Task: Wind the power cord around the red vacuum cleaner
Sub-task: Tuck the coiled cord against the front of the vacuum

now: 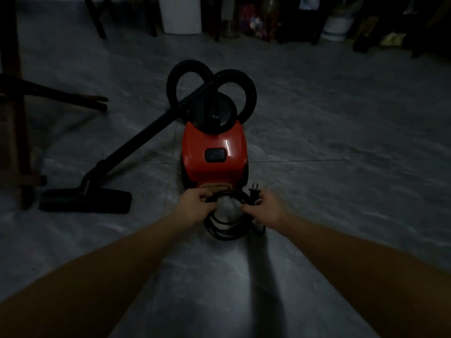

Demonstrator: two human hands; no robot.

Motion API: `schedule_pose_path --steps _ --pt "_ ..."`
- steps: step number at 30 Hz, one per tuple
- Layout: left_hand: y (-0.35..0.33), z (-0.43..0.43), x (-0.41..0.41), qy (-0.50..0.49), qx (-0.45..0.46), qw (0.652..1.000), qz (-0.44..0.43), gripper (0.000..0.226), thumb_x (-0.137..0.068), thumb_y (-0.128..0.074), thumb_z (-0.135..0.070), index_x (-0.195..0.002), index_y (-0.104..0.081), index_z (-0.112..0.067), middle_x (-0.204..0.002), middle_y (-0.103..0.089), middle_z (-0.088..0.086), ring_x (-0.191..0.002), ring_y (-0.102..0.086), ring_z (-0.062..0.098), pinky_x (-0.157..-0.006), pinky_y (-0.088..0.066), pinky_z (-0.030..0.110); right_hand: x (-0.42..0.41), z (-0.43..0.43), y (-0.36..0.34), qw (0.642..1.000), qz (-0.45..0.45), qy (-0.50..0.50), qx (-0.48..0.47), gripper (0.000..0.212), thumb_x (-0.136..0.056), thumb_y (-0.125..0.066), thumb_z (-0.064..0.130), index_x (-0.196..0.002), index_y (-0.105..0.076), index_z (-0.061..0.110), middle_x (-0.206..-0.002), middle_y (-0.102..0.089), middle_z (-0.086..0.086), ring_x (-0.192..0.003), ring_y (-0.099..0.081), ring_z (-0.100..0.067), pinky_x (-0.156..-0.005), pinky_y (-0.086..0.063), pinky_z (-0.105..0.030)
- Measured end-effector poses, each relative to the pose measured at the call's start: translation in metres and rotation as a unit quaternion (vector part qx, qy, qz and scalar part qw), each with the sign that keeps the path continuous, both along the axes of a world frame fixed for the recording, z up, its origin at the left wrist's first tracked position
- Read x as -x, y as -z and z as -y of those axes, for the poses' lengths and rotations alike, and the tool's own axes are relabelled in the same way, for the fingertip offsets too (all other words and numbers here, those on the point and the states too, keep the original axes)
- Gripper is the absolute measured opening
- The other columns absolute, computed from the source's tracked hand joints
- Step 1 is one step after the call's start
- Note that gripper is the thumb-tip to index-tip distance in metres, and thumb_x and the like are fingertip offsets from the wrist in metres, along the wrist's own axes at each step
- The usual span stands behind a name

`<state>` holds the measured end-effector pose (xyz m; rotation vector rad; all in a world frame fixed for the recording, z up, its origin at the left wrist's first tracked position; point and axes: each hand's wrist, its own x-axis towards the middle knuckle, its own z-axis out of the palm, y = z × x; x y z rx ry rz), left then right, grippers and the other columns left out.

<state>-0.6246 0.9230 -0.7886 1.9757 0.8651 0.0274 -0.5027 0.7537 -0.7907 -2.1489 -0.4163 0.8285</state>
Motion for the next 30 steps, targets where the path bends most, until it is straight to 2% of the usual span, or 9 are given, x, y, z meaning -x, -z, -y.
schedule_pose_path --steps 3,5,7,11,15,18,20,23,30 --pt "-0.002 0.011 -0.004 -0.057 0.115 0.992 -0.004 0.008 -0.079 -0.076 -0.005 -0.083 -0.073 -0.01 -0.071 -0.067 0.004 -0.064 -0.066 0.013 -0.054 -0.05 0.016 0.007 0.002 0.003 0.999 0.012 0.042 -0.011 0.024 -0.076 -0.08 0.02 -0.09 -0.061 0.019 -0.088 -0.07 -0.002 -0.089 -0.07 -0.021 -0.087 -0.059 -0.04" --pt "-0.005 0.016 -0.008 -0.052 0.171 0.984 -0.006 0.006 -0.082 -0.074 -0.002 -0.088 -0.073 -0.003 -0.068 -0.067 0.011 -0.05 -0.065 0.011 -0.054 -0.056 0.021 0.01 0.003 0.009 0.998 0.05 0.048 -0.009 0.05 -0.069 -0.081 0.025 -0.11 -0.056 0.012 -0.104 -0.07 -0.005 -0.097 -0.069 -0.022 -0.092 -0.057 -0.043" --pt "-0.008 0.013 -0.015 -0.047 0.179 0.983 0.01 0.011 -0.082 -0.074 0.0 -0.093 -0.074 0.003 -0.062 -0.066 0.007 -0.047 -0.062 0.012 -0.06 -0.058 0.027 0.011 0.0 0.0 0.996 0.08 0.026 -0.007 0.06 -0.072 -0.08 0.019 -0.121 -0.047 0.013 -0.111 -0.067 -0.002 -0.102 -0.067 -0.021 -0.092 -0.055 -0.04" --pt "-0.019 0.001 -0.023 -0.02 0.177 0.983 0.051 0.019 -0.086 -0.069 0.002 -0.105 -0.072 0.007 -0.044 -0.062 -0.009 -0.04 -0.058 0.003 -0.049 -0.051 0.017 0.005 -0.002 -0.024 0.991 0.125 -0.016 -0.053 0.065 -0.078 -0.075 0.006 -0.118 -0.034 0.035 -0.089 -0.058 0.017 -0.081 -0.062 -0.001 -0.069 -0.049 -0.018" --pt "-0.024 0.007 -0.007 -0.009 0.159 0.987 0.011 0.007 -0.085 -0.072 -0.001 -0.091 -0.072 0.003 -0.044 -0.059 -0.002 -0.035 -0.055 0.007 -0.047 -0.051 0.022 0.016 0.009 -0.019 0.986 0.156 -0.061 0.006 0.035 -0.073 -0.076 0.015 -0.094 -0.05 0.023 -0.077 -0.057 0.01 -0.07 -0.059 -0.01 -0.057 -0.04 -0.019" --pt "-0.027 0.01 -0.005 0.044 0.131 0.99 -0.031 0.017 -0.084 -0.071 0.001 -0.1 -0.071 -0.004 -0.066 -0.064 0.007 -0.038 -0.058 0.004 -0.045 -0.049 0.019 0.019 0.014 -0.02 0.974 0.181 -0.117 0.068 0.039 -0.071 -0.078 0.025 -0.102 -0.055 0.022 -0.087 -0.061 0.006 -0.08 -0.062 -0.016 -0.066 -0.05 -0.029" --pt "-0.032 0.006 -0.011 0.057 0.103 0.993 -0.015 0.031 -0.081 -0.07 0.006 -0.111 -0.07 -0.002 -0.087 -0.07 0.013 -0.052 -0.064 0.005 -0.047 -0.049 0.014 0.014 0.01 -0.026 0.97 0.196 -0.13 0.06 0.043 -0.072 -0.077 0.025 -0.11 -0.058 0.027 -0.091 -0.062 0.009 -0.084 -0.065 -0.015 -0.072 -0.052 -0.03" --pt "-0.048 0.001 -0.015 0.047 0.1 0.993 0.034 0.043 -0.078 -0.068 0.012 -0.119 -0.067 -0.002 -0.105 -0.07 0.014 -0.081 -0.065 0.017 -0.056 -0.051 0.012 0.002 0.004 -0.037 0.969 0.212 -0.12 0.045 0.02 -0.07 -0.076 0.026 -0.086 -0.063 0.028 -0.083 -0.066 0.006 -0.077 -0.065 -0.017 -0.067 -0.053 -0.032" --pt "-0.042 -0.005 -0.009 0.009 0.093 0.992 0.089 0.027 -0.079 -0.072 0.008 -0.101 -0.064 -0.004 -0.089 -0.069 0.013 -0.066 -0.063 0.014 -0.057 -0.053 0.016 -0.004 -0.006 -0.035 0.985 0.153 -0.063 0.043 0.017 -0.078 -0.07 0.031 -0.087 -0.065 0.017 -0.08 -0.071 -0.006 -0.073 -0.07 -0.025 -0.068 -0.061 -0.045"
